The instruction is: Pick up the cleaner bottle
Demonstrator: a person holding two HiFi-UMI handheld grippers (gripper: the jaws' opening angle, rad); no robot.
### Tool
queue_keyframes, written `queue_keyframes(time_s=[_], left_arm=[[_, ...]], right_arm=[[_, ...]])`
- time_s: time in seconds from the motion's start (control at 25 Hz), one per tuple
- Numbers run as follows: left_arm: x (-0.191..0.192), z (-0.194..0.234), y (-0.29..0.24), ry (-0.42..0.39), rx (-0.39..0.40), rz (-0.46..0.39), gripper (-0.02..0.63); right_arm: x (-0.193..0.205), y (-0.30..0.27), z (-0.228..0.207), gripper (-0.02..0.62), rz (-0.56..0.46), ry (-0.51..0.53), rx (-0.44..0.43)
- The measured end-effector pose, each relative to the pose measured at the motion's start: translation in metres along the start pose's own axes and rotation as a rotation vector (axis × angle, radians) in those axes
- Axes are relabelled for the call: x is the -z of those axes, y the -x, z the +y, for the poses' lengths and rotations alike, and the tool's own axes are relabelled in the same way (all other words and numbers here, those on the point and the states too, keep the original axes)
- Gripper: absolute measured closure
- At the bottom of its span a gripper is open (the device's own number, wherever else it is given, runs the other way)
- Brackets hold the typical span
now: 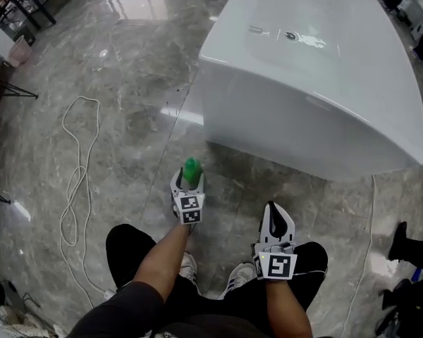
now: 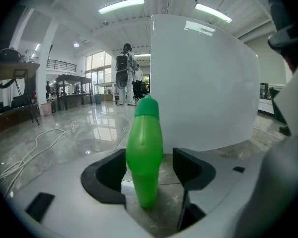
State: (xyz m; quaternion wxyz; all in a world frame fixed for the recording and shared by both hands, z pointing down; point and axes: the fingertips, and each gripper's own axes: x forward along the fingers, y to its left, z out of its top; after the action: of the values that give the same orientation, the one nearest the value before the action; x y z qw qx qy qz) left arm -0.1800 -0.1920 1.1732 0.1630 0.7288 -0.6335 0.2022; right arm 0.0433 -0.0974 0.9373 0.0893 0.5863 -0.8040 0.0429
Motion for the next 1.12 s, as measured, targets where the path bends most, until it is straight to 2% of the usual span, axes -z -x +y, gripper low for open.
queue_keyframes(time_s=[0.44, 0.56, 0.8, 1.12], left_arm=[[-0.001, 0.002, -0.042, 0.026, 0.001, -0.023, 0.325], [0.008, -0.002, -0.044, 0.045, -0.003, -0.008, 0.36], [0.004, 0.001, -0.051, 0.02, 0.0, -0.014, 0.409], [-0.013, -0.006, -0.045, 0.046, 0.017, -0.029, 0.417]], right_arm=[[0.002, 0.011, 0.014, 0.578, 0.047, 0.029, -0.016], [0.008, 0.016, 0.014, 0.578, 0.085, 0.042, -0.018], [0.011, 0.014, 0.021, 0.578, 0.092, 0.042, -0.008], [0.01, 0.006, 0.018, 0.578, 0.057, 0.049, -0.023]])
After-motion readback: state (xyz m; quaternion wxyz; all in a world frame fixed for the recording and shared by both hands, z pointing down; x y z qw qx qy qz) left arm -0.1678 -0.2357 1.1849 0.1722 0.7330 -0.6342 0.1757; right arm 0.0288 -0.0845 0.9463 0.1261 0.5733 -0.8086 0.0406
